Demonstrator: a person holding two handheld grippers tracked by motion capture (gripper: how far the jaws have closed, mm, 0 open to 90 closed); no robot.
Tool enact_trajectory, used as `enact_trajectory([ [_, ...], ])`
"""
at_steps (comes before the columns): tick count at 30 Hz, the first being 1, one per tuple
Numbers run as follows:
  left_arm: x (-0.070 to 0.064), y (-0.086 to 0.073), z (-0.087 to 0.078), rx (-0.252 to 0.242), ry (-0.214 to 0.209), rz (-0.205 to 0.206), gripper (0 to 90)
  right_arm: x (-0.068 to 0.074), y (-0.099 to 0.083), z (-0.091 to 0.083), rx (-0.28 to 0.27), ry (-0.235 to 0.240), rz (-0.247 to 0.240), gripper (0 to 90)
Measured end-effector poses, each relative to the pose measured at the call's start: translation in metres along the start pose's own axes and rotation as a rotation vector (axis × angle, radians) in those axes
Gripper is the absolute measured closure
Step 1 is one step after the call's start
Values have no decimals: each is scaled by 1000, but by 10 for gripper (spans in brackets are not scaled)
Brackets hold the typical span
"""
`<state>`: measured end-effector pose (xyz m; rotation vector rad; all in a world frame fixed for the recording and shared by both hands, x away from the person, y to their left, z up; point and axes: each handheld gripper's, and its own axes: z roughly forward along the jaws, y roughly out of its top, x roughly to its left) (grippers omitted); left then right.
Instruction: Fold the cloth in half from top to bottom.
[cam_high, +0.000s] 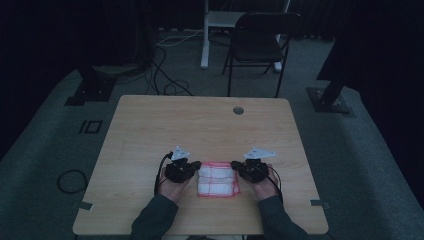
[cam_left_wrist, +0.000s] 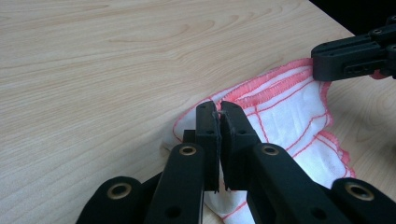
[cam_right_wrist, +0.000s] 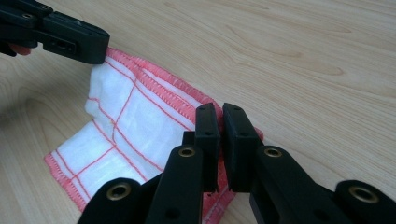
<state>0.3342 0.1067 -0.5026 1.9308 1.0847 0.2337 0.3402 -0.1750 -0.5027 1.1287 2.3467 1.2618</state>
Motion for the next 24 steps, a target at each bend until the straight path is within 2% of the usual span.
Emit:
enact_trajectory([
  [13,-6,-7,-9,-13,-16,4,871,7,-8,-9,-17,21,0,860],
  [24,-8,-18,-15,-23,-35,-16,870,11,-13,-16,-24,45,-9,859],
])
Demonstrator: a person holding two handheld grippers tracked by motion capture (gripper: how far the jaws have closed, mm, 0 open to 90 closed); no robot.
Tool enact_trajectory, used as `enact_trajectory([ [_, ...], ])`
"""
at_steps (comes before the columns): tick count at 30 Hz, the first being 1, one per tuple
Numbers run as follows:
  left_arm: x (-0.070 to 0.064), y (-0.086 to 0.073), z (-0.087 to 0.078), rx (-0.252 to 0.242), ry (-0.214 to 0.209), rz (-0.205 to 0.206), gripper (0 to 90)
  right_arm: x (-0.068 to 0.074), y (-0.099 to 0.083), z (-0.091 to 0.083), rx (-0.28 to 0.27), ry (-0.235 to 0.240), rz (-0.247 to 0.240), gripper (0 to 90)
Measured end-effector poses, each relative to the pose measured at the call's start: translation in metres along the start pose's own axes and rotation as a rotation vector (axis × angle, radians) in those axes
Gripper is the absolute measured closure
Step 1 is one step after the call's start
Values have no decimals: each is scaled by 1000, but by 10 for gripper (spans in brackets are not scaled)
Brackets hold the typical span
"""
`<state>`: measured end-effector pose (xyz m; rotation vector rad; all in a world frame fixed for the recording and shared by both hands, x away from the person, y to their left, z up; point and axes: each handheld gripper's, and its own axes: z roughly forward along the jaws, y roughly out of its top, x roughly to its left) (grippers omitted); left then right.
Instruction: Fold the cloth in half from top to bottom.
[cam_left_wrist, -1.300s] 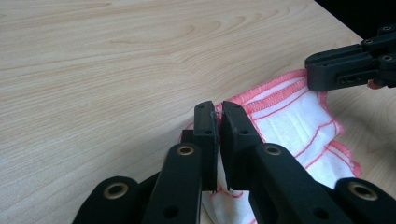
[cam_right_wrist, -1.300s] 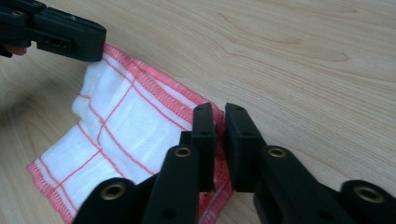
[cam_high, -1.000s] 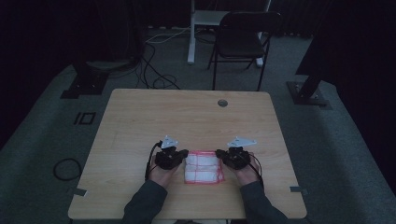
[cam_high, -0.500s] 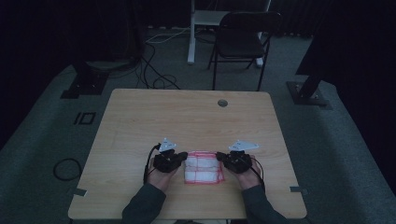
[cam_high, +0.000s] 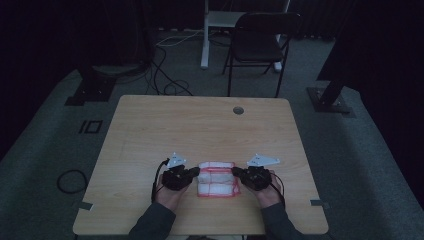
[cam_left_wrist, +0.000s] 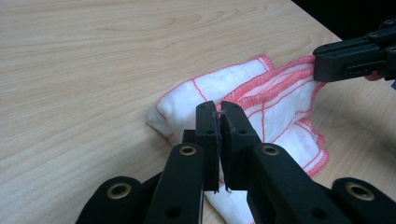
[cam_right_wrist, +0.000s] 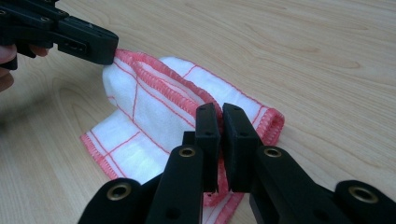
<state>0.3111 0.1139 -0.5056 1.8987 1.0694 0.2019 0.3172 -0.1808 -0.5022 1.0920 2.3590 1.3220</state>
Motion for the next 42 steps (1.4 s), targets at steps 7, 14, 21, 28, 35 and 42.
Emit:
enact_trajectory([
  [7,-2,-5,-2,-2,-4,-2,869,2,-3,-2,-3,8,3,859],
  [14,-5,-10,-5,5,-11,5,869,5,-8,-5,-8,20,7,858],
  [21,-7,-14,-6,7,-22,2,868,6,-13,-8,-10,33,7,858],
  [28,-9,-19,-7,11,-30,2,868,9,-15,-10,-9,37,5,857],
  [35,-11,-24,-8,17,-38,5,865,10,-19,-13,-3,47,-2,845],
  [42,-13,-31,-12,29,-54,-1,845,9,-21,-20,-17,63,-2,771],
])
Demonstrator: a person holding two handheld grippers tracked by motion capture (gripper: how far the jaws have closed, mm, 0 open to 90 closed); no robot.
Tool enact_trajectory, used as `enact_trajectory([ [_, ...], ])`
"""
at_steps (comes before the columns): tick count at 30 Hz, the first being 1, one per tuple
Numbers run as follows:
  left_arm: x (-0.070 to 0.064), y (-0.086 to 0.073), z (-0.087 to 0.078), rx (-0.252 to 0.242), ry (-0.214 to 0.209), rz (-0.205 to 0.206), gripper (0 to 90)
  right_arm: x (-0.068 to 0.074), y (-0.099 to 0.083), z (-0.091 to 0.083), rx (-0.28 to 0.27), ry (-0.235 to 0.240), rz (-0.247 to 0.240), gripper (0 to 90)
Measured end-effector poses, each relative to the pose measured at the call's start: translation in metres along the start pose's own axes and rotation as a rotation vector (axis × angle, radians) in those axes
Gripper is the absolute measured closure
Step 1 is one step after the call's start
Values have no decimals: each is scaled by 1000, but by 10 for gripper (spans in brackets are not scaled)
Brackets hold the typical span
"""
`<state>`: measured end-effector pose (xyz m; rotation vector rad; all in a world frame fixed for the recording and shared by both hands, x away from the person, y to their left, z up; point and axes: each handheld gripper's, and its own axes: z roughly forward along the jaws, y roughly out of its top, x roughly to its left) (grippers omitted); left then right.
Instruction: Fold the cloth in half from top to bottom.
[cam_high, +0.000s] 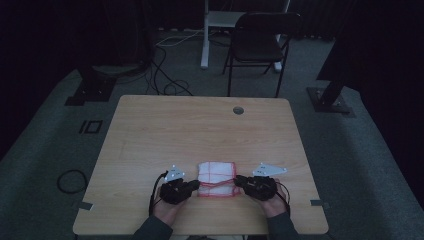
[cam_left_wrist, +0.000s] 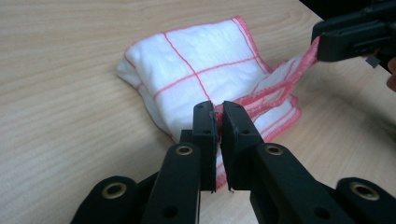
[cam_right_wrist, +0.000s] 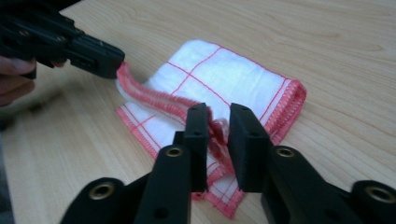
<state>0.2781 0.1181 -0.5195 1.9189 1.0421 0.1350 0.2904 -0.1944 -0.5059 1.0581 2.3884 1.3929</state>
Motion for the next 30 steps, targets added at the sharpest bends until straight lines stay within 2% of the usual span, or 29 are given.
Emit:
enact_trajectory([
  [6,-3,-5,-6,-6,-20,5,802,-5,-1,-11,-41,-17,14,731],
  [11,0,-5,-13,-28,-13,0,776,-9,-1,-14,-55,-37,27,718],
  [15,5,-6,-17,-42,10,-11,773,-10,-1,-13,-51,-36,31,710],
  [20,9,-8,-16,-33,25,-16,768,-12,-2,-12,-45,-43,35,708],
  [26,21,-15,-15,-13,84,-4,759,-19,-6,-12,-44,-72,52,691],
  [30,28,-18,-15,-15,110,-12,753,-24,-10,-10,-36,-97,62,666],
])
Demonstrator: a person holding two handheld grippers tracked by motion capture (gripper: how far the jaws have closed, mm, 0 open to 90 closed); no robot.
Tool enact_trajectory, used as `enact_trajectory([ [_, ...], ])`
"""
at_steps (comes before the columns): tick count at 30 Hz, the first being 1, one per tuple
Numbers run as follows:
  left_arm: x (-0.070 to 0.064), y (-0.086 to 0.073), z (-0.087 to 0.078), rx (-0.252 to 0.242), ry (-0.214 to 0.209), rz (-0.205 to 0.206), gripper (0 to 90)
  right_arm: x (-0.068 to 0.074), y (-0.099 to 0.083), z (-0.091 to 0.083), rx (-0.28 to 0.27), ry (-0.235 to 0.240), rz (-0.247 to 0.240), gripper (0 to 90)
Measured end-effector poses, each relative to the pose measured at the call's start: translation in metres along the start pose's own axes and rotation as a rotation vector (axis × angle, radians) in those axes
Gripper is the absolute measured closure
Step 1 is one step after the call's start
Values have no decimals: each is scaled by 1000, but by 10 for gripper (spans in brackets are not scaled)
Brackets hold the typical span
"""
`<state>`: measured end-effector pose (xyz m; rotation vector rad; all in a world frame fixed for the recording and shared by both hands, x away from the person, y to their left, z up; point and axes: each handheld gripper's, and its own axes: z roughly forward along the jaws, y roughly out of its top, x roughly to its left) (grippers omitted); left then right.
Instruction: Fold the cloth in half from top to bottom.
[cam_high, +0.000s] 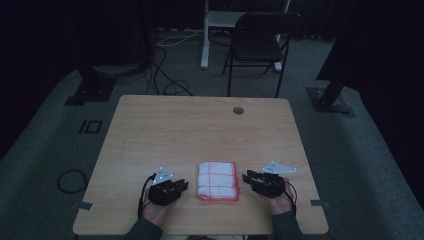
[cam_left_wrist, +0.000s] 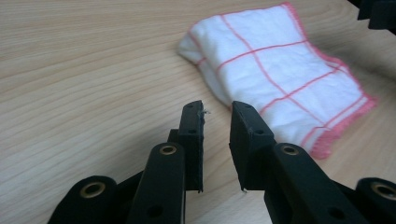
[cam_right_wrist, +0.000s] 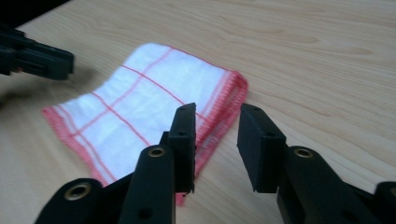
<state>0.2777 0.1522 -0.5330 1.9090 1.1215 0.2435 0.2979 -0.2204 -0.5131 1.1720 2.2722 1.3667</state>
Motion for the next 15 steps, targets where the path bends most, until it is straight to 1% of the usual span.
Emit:
enact_trajectory([
  [1,2,0,0,1,4,6,753,-1,-1,1,2,-11,2,650],
  [3,6,-2,0,-2,11,-5,752,-4,-3,3,8,-29,5,636],
  [6,12,-4,0,1,33,-12,751,-6,-5,5,12,-43,6,628],
  [10,17,-5,-2,0,55,-17,741,-8,-8,7,24,-53,14,621],
  [12,18,-5,-3,-4,59,-23,739,-10,-9,6,24,-56,22,618],
  [15,19,-5,-3,-1,65,-19,739,-12,-10,7,22,-62,27,614],
])
